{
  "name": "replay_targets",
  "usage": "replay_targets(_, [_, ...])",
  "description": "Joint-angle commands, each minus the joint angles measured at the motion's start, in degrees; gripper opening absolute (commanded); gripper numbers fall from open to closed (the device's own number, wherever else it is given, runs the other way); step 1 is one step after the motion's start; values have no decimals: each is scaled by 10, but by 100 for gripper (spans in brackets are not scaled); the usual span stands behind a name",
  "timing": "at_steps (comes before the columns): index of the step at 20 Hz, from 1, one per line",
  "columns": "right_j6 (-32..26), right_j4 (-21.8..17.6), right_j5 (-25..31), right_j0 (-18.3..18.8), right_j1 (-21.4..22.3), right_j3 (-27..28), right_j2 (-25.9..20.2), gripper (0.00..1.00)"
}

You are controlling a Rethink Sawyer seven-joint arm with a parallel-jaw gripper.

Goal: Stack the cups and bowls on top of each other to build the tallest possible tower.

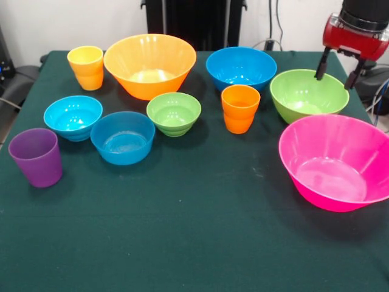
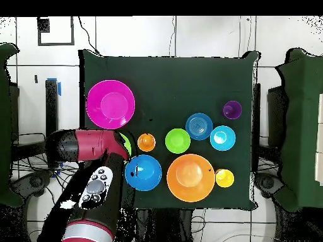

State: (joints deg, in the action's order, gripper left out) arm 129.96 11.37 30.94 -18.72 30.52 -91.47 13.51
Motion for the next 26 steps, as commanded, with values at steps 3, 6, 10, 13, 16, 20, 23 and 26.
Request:
replay_targets(3, [83,58,151,64,-6,5,-72,100])
replay_targets(6, [84,53,180,59,-33,55,-62,100])
replay_targets(10, [86,58,220,70,-129,190,-78,100])
replay_targets(13, [80,71,221,79,-189,269,-96,100])
replay_targets(16, [100,77,228,71,-230,334,-86,100])
replay_targets(20, [168,100,237,50,-282,423,-54,100])
replay_targets(23, [216,123,212,38,-312,461,-29,100])
replay_targets(26, [218,136,165,36,-326,461,-25,100])
